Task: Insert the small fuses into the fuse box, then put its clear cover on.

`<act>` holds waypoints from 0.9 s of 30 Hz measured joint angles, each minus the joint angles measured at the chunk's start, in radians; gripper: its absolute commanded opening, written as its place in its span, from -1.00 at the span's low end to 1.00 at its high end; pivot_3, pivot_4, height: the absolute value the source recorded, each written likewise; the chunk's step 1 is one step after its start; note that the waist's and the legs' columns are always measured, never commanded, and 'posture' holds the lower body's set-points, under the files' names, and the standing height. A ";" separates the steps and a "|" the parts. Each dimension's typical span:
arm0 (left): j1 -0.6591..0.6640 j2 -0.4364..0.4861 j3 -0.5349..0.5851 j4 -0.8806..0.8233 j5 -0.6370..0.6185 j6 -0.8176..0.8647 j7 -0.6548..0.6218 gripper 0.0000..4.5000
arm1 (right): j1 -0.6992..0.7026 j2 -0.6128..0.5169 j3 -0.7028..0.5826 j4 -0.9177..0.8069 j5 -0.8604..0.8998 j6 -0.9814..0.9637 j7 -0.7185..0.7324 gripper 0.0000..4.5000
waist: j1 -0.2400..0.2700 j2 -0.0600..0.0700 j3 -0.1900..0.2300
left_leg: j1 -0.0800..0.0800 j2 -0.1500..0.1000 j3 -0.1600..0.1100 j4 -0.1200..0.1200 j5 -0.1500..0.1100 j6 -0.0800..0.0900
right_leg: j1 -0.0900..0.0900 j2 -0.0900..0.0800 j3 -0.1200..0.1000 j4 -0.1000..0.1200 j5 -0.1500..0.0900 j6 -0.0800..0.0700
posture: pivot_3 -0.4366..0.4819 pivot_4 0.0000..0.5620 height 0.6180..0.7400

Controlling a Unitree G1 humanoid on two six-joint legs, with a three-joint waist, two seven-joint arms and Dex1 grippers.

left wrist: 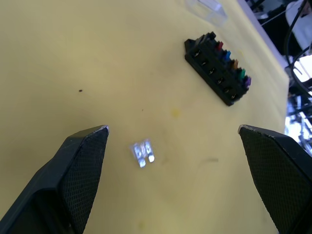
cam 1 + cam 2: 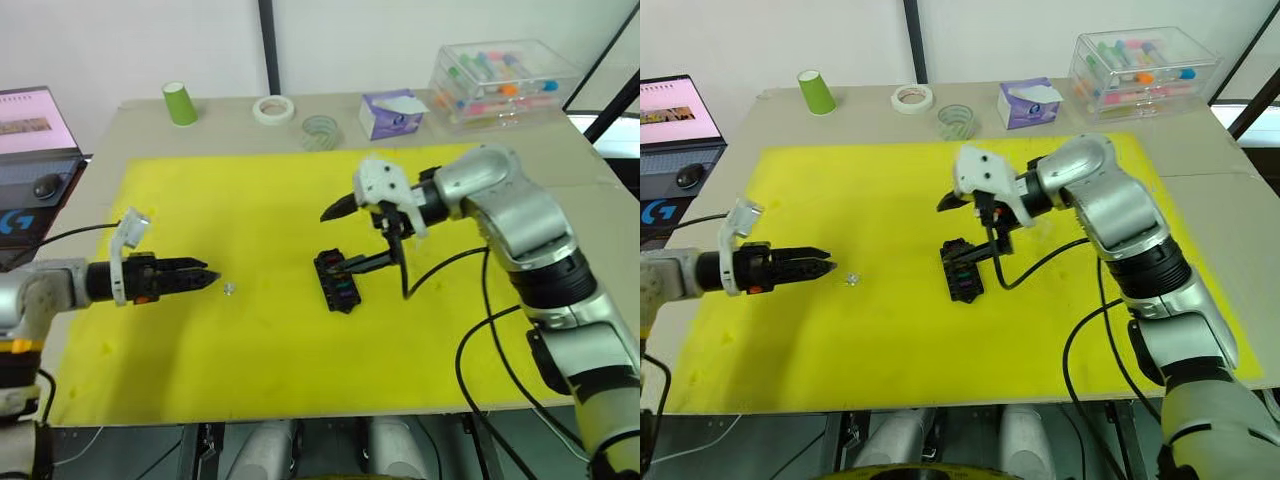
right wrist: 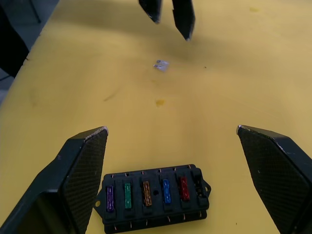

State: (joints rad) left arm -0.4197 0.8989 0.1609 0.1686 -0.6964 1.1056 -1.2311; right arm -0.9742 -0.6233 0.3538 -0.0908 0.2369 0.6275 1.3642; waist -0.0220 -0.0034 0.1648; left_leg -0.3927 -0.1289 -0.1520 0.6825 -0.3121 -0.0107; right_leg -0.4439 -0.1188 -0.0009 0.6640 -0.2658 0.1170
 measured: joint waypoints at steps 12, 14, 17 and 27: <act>-0.002 -0.021 -0.070 0.041 -0.035 0.147 -0.004 1.00 | -0.013 0.014 0.023 -0.003 -0.001 0.000 -0.035 0.99 | -0.021 0.000 0.000 | 0.001 0.000 -0.001 -0.001 0.000 0.000 | 0.000 0.000 0.000 0.000 0.000 0.000 | -0.05 -0.47 1.00; 0.004 -0.021 -0.070 0.031 -0.036 0.149 -0.004 1.00 | -0.013 0.014 0.023 -0.003 -0.001 0.000 -0.038 0.99 | -0.021 0.000 0.000 | 0.000 0.000 -0.001 -0.001 0.000 0.000 | 0.000 0.000 0.000 0.000 0.000 0.000 | -0.05 -0.47 1.00; 0.012 -0.025 -0.070 0.019 -0.038 0.153 -0.001 1.00 | -0.013 0.014 0.023 -0.003 -0.004 -0.003 -0.042 0.99 | -0.021 0.000 0.000 | 0.001 0.000 -0.001 -0.001 0.000 0.000 | 0.000 0.000 0.000 0.000 0.000 0.000 | -0.05 -0.47 1.00; 0.016 -0.041 -0.067 0.054 -0.032 0.142 0.036 0.46 | -0.013 0.015 0.030 -0.003 -0.028 -0.031 -0.046 1.00 | -0.021 0.000 0.000 | 0.001 0.000 -0.001 -0.001 0.000 0.000 | 0.000 0.000 0.000 0.000 0.000 0.000 | -0.05 -0.47 1.00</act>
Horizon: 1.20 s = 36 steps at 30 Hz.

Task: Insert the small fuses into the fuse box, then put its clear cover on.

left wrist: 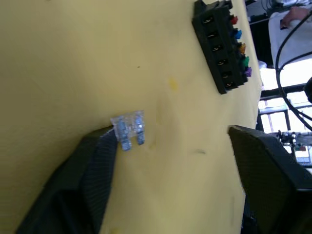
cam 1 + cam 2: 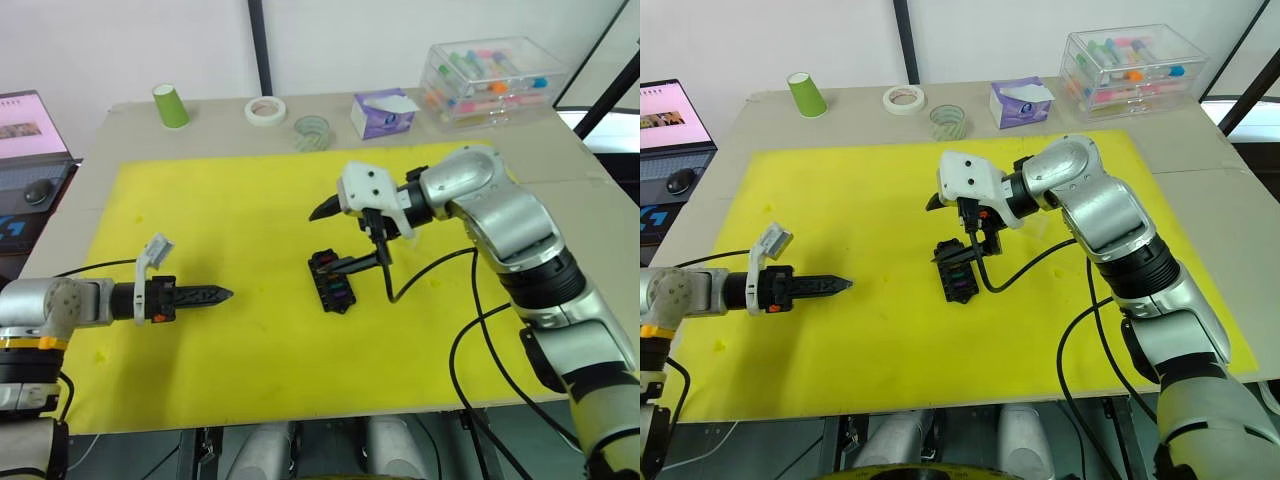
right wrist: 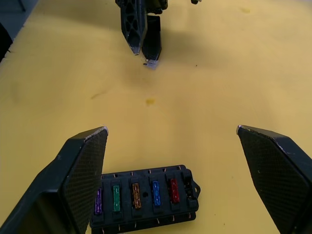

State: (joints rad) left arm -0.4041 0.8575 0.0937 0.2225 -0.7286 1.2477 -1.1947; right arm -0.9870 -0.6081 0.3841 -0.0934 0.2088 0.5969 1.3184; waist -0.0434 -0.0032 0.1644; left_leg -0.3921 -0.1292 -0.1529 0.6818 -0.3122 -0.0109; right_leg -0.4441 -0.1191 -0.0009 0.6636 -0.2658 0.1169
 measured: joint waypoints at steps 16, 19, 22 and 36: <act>0.019 -0.005 -0.002 0.071 0.011 -0.078 -0.001 -0.39 | 0.000 0.013 0.022 0.001 -0.012 -0.017 -0.009 1.00 | -0.001 0.000 0.000 | 0.001 0.000 0.000 0.000 0.000 0.000 | 0.000 0.000 0.000 0.000 0.000 0.000 | -0.05 -0.47 1.00; 0.019 -0.005 -0.002 0.073 0.023 -0.079 0.003 -0.87 | 0.000 0.013 0.022 0.001 -0.012 -0.017 -0.010 1.00 | -0.001 0.000 0.000 | 0.001 0.000 0.000 0.000 0.000 0.000 | 0.000 0.000 0.000 0.000 0.000 0.000 | -0.05 -0.47 1.00; 0.020 -0.005 -0.003 0.073 0.024 -0.078 0.001 -0.87 | 0.000 0.013 0.022 0.001 -0.012 -0.018 -0.010 1.00 | -0.001 0.000 0.000 | 0.001 0.000 0.000 0.000 0.000 0.000 | 0.000 0.000 0.000 0.000 0.000 0.000 | -0.05 -0.47 1.00; 0.031 -0.006 -0.015 0.065 0.041 -0.127 -0.003 -1.00 | 0.000 0.013 0.026 0.002 -0.022 -0.037 -0.010 1.00 | -0.001 0.000 0.000 | 0.001 0.000 0.000 0.000 0.000 0.000 | 0.000 0.000 0.000 0.000 0.000 0.000 | -0.05 -0.47 1.00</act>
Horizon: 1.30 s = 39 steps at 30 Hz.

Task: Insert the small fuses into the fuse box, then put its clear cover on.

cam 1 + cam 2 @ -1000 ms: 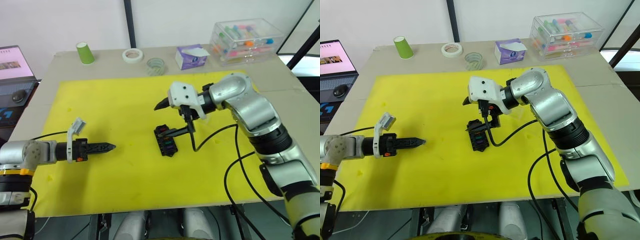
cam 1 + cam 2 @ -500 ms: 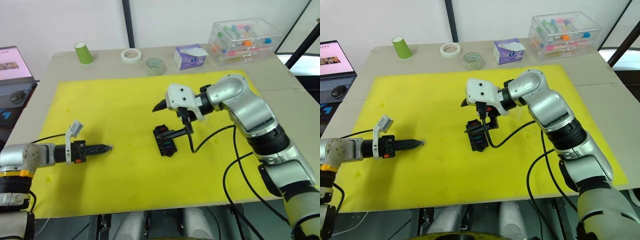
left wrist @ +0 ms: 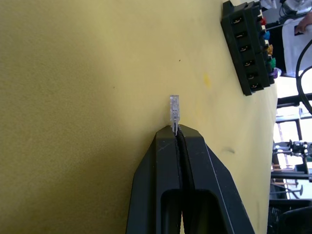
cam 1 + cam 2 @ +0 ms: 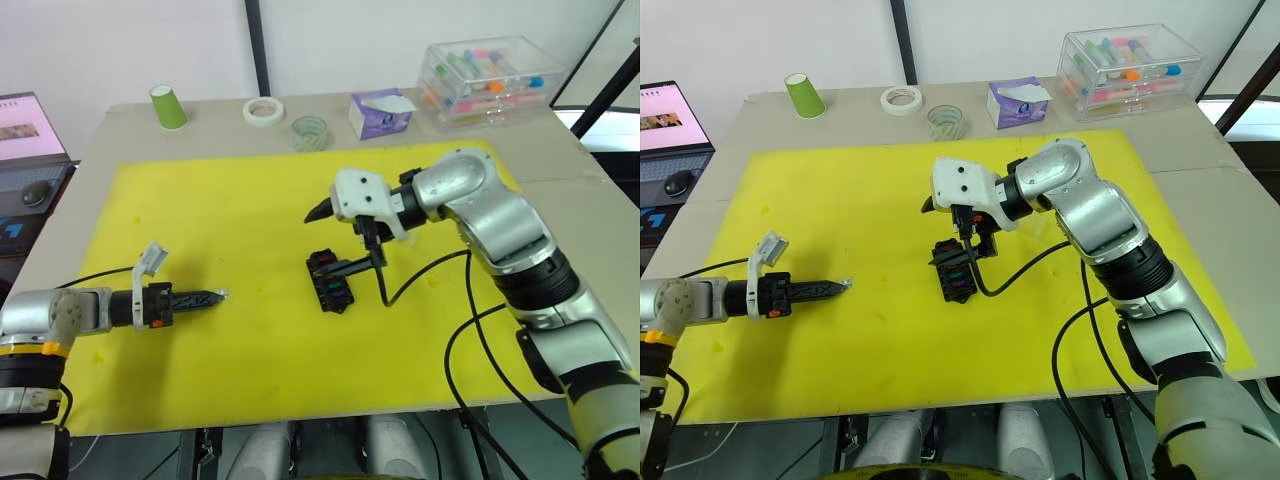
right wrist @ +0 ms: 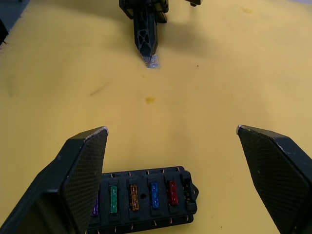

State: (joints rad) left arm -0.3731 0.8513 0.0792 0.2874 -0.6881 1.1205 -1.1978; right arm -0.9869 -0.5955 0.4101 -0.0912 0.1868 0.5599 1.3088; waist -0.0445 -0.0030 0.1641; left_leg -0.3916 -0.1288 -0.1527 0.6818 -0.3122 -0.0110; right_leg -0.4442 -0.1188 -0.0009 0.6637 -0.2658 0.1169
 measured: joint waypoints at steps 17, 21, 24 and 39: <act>0.076 -0.042 0.139 -0.356 -0.091 -0.219 -0.012 -1.00 | 0.003 -0.011 -0.023 -0.001 0.050 0.084 0.018 1.00 | 0.004 0.000 0.000 | 0.000 0.000 0.000 0.001 0.000 0.000 | 0.001 -0.001 0.001 -0.001 0.000 0.000 | -0.05 -0.47 1.00; 0.034 -0.093 0.139 -0.498 -0.147 -0.213 0.051 -1.00 | -0.002 -0.014 -0.071 -0.003 0.125 0.191 0.023 1.00 | 0.006 0.000 0.000 | -0.001 0.000 0.000 0.001 0.000 0.000 | 0.001 -0.001 0.001 -0.002 0.000 0.000 | -0.05 -0.47 1.00; -0.050 -0.138 0.138 -0.589 -0.212 -0.198 0.118 -1.00 | -0.044 -0.015 -0.115 -0.001 0.204 0.322 0.025 1.00 | 0.008 0.000 0.000 | -0.001 0.000 0.000 0.001 0.000 0.000 | 0.001 -0.001 0.001 -0.003 0.000 0.000 | -0.05 -0.47 1.00; -0.111 -0.180 -0.008 -0.649 -0.124 -0.349 0.151 -1.00 | -0.102 -0.047 -0.190 -0.048 0.409 0.585 -0.033 0.22 | 0.012 0.000 0.000 | -0.001 0.000 0.001 0.001 0.000 0.000 | 0.002 -0.001 0.001 -0.005 0.000 0.000 | -0.05 -0.47 1.00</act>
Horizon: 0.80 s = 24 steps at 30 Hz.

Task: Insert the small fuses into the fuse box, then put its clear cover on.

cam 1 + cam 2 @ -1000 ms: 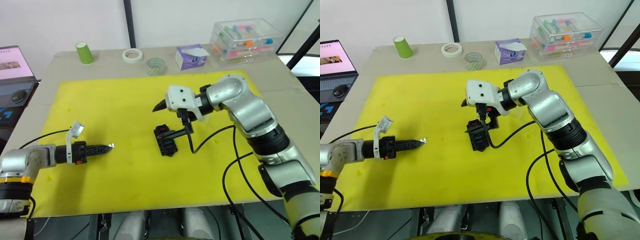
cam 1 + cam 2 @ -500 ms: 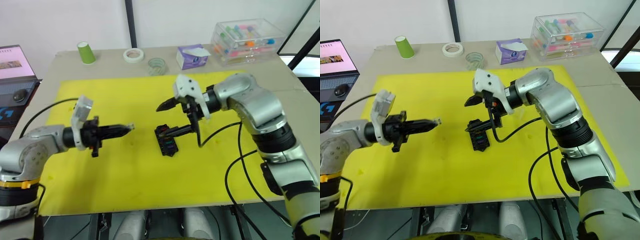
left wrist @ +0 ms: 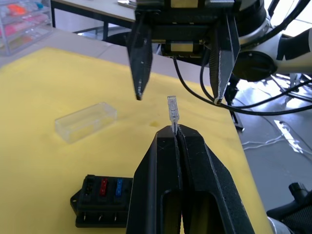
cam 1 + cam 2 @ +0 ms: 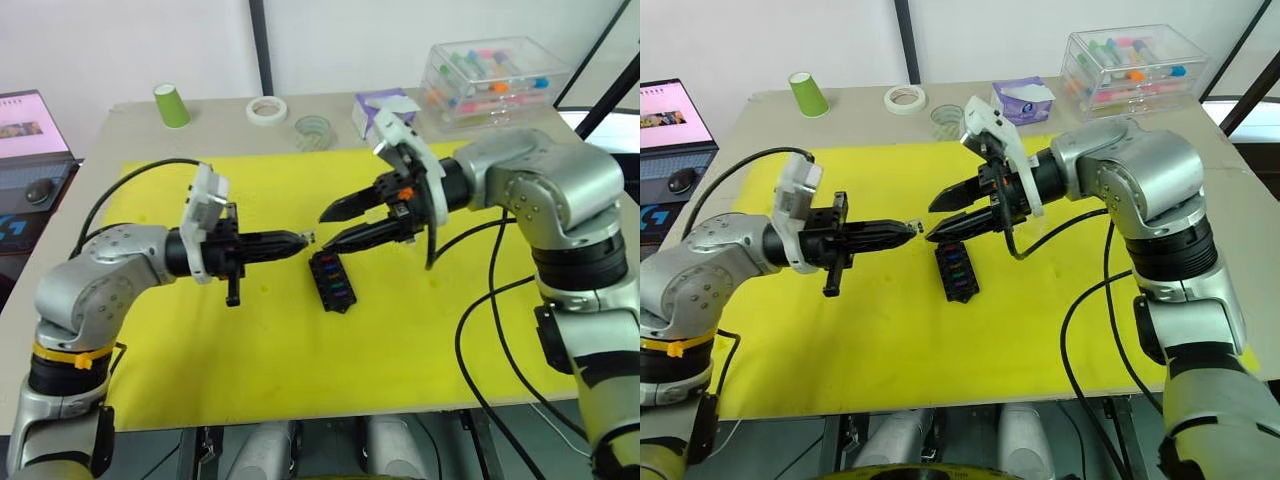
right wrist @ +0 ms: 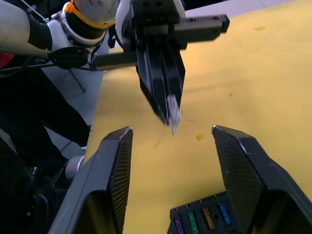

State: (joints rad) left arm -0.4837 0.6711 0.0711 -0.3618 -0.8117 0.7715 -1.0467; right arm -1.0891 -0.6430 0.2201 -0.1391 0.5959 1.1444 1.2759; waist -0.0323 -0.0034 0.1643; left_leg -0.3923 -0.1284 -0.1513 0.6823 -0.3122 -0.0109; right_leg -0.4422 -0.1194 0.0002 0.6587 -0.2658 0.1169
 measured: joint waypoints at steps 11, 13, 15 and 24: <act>0.000 0.007 -0.021 0.001 0.037 -0.042 -0.016 -1.00 | -0.015 0.000 0.026 0.007 0.018 0.006 -0.013 0.00 | 0.019 0.000 0.000 | 0.000 0.000 0.001 0.001 0.000 0.000 | 0.000 0.000 0.000 0.000 0.000 0.000 | -0.05 -0.47 1.00; 0.000 0.007 -0.021 0.001 0.037 -0.042 -0.016 -1.00 | -0.015 -0.001 0.038 0.007 0.017 0.004 -0.013 0.00 | 0.018 0.000 0.000 | 0.000 0.000 0.001 0.001 0.000 0.000 | 0.000 0.000 0.000 0.000 0.000 0.000 | -0.05 -0.47 1.00; 0.000 0.007 -0.021 0.001 0.038 -0.043 -0.016 -1.00 | -0.015 -0.001 0.047 0.008 0.016 0.002 -0.014 0.00 | 0.018 0.000 0.000 | 0.000 0.000 0.001 0.001 0.000 0.000 | 0.000 0.000 0.000 0.000 0.000 0.000 | -0.05 -0.47 1.00; 0.000 0.012 -0.024 0.001 0.050 -0.056 -0.018 -1.00 | -0.015 -0.005 0.064 0.008 0.014 -0.032 -0.012 -0.15 | 0.018 0.000 0.000 | 0.000 0.000 0.001 0.001 0.000 0.000 | 0.000 0.000 0.000 0.000 0.000 0.000 | -0.05 -0.47 1.00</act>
State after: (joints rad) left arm -0.4840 0.6833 0.0469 -0.3610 -0.7614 0.7152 -1.0646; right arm -1.1041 -0.6478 0.2838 -0.1310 0.6095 1.1126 1.2643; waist -0.0144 -0.0034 0.1643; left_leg -0.3922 -0.1286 -0.1501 0.6830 -0.3123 -0.0109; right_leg -0.4423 -0.1194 0.0001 0.6587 -0.2658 0.1170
